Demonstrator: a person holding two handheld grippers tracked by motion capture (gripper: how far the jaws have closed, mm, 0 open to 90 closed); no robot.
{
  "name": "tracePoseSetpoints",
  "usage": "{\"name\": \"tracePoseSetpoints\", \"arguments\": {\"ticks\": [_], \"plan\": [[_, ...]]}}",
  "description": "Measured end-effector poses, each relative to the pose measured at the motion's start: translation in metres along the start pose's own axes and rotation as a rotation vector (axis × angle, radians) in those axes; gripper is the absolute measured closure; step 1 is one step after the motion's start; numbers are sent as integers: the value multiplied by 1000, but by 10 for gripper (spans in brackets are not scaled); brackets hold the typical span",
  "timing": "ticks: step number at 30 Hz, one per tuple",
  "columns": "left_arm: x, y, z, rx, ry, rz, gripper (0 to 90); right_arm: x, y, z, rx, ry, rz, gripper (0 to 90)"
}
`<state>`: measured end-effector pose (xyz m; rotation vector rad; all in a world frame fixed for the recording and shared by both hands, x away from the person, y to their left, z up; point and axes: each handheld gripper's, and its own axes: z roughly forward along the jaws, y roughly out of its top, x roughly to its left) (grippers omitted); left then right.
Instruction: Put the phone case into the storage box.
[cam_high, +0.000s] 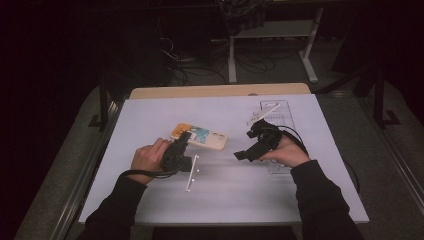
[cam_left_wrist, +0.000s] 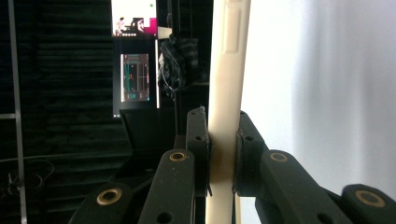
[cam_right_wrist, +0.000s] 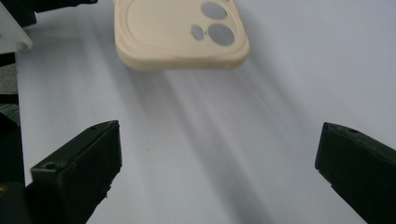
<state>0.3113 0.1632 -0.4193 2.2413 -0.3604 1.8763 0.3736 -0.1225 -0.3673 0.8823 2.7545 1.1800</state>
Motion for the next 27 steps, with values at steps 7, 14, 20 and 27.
{"name": "tracePoseSetpoints", "arguments": {"ticks": [7,14,20,27], "plan": [[1,-6,0,15,-6,-11,797,-2,-8,-5,-7,-26,4,0],[5,-6,-1,15,-26,-44,797,-2,-13,-3,-1,-29,3,0],[7,-6,0,17,-55,-97,797,-3,-13,-2,-6,-37,-1,0],[7,-6,2,32,-105,-143,796,-3,-13,0,0,-47,3,0]]}}
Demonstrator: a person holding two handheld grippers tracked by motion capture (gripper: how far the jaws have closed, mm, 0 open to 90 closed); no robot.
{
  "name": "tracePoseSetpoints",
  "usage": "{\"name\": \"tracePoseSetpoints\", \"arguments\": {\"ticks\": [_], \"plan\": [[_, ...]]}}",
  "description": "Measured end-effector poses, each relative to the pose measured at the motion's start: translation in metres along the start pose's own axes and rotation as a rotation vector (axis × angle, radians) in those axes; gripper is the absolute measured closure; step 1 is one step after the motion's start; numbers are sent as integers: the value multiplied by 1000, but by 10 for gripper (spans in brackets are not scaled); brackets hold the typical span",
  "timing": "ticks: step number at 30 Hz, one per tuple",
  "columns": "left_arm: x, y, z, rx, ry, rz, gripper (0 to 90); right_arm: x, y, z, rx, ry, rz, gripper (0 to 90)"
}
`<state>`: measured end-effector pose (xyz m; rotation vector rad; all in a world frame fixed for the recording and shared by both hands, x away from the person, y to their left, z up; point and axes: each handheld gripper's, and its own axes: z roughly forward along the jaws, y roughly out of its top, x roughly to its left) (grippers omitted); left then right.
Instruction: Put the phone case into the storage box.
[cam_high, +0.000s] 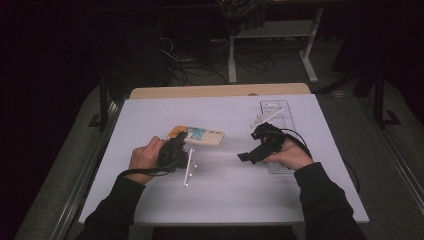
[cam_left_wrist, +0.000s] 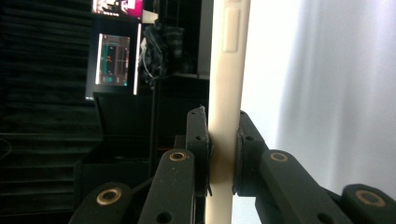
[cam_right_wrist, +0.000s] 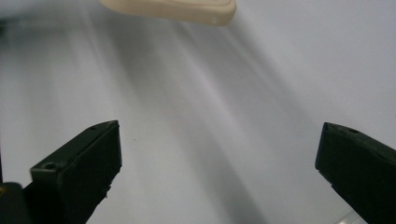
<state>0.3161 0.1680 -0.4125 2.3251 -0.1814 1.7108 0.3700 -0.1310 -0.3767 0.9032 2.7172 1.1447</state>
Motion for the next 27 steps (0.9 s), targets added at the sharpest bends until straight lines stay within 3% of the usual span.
{"name": "tracePoseSetpoints", "arguments": {"ticks": [5,11,18,21,27], "plan": [[1,0,1,0,-23,-39,797,1,0,1,6,1,1,0],[3,-2,4,-20,-63,-144,797,0,0,2,7,-11,-4,0],[7,-2,6,-7,-114,-235,797,-2,-1,1,7,-17,-16,0],[9,-3,6,-2,-134,-275,797,0,0,1,2,-7,7,0],[15,-6,8,7,-172,-354,797,0,0,1,2,-5,6,0]]}}
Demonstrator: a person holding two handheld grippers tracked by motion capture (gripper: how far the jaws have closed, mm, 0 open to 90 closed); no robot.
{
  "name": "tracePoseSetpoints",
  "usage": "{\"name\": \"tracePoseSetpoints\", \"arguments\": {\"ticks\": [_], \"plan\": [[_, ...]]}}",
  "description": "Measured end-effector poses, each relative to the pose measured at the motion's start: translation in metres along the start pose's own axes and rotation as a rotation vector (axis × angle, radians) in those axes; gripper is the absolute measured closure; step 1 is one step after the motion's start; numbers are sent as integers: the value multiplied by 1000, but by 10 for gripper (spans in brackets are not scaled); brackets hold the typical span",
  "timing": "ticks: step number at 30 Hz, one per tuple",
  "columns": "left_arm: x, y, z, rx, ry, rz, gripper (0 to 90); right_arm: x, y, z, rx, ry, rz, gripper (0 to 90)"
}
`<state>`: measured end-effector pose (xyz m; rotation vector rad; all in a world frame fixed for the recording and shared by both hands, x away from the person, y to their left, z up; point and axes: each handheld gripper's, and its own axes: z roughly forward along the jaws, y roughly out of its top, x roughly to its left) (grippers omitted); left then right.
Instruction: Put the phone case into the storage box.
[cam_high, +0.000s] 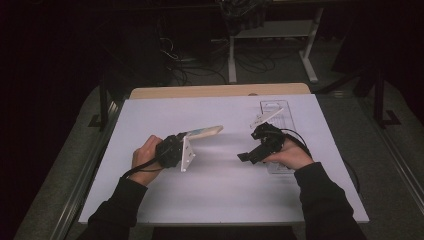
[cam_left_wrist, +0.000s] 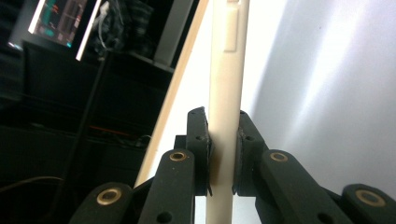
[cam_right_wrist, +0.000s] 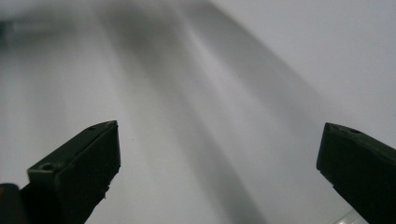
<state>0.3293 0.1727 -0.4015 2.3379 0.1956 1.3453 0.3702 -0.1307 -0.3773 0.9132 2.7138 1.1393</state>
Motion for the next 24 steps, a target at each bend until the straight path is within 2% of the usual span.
{"name": "tracePoseSetpoints", "arguments": {"ticks": [6,8,13,17,19,21,22,24], "plan": [[8,-2,1,13,-40,-76,797,0,0,0,-1,1,0,0],[10,-3,1,9,-54,-113,797,0,0,0,-2,-1,0,0],[13,-4,3,13,-72,-174,797,0,0,0,-5,-1,-2,0],[16,-5,3,10,-107,-241,797,0,0,0,-4,-2,-1,0],[19,-6,2,19,-123,-250,797,0,0,0,-4,-2,0,0],[21,-6,2,23,-138,-274,797,-1,0,0,-5,-2,-2,0],[21,-7,2,20,-147,-300,797,-1,0,-1,-5,-2,-1,0],[23,-8,2,22,-163,-319,797,-1,0,0,-5,-3,0,0]]}}
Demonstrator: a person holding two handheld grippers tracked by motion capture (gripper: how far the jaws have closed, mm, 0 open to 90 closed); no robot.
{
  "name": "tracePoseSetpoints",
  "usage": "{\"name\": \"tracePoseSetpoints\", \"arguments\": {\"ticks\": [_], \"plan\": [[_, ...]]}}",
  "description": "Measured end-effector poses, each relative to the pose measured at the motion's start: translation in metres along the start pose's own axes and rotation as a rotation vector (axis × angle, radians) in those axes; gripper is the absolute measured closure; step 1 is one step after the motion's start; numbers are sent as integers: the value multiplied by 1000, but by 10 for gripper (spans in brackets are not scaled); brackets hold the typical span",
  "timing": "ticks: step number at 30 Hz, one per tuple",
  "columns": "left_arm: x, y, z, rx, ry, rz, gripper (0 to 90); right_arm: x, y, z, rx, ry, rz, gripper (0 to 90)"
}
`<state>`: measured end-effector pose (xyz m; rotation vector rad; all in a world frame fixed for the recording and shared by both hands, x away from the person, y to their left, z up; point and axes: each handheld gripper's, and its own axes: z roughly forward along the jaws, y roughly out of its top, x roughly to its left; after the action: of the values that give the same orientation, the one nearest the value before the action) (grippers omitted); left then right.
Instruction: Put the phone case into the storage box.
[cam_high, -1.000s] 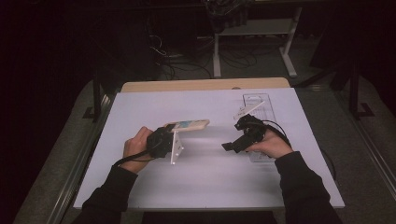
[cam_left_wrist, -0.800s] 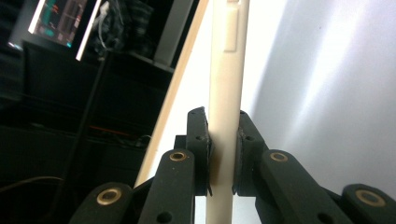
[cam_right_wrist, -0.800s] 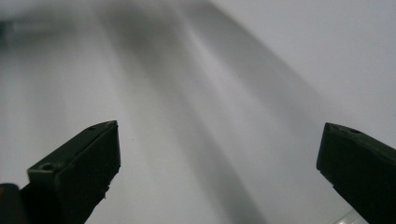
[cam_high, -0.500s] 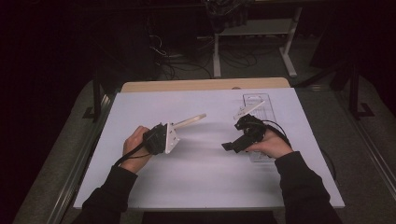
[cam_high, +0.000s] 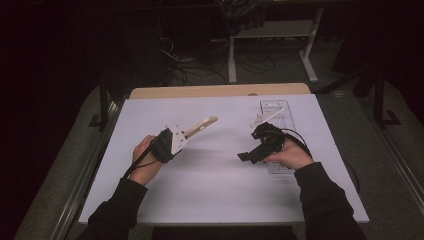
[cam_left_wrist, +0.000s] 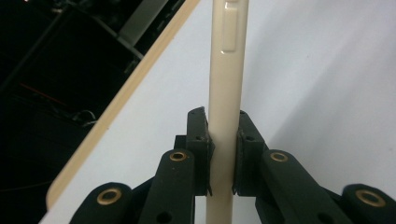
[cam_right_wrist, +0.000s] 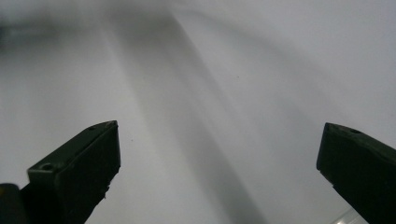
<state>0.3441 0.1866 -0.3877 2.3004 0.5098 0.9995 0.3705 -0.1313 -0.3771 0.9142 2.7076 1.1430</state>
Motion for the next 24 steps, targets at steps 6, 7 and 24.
{"name": "tracePoseSetpoints", "arguments": {"ticks": [6,7,24], "plan": [[6,-1,0,-14,-46,-76,796,0,0,0,2,-1,8,0],[6,-2,0,-18,-53,-96,797,0,0,0,1,-1,7,0],[19,-6,2,-42,-163,-296,796,-1,0,-1,-6,-4,-1,0]]}}
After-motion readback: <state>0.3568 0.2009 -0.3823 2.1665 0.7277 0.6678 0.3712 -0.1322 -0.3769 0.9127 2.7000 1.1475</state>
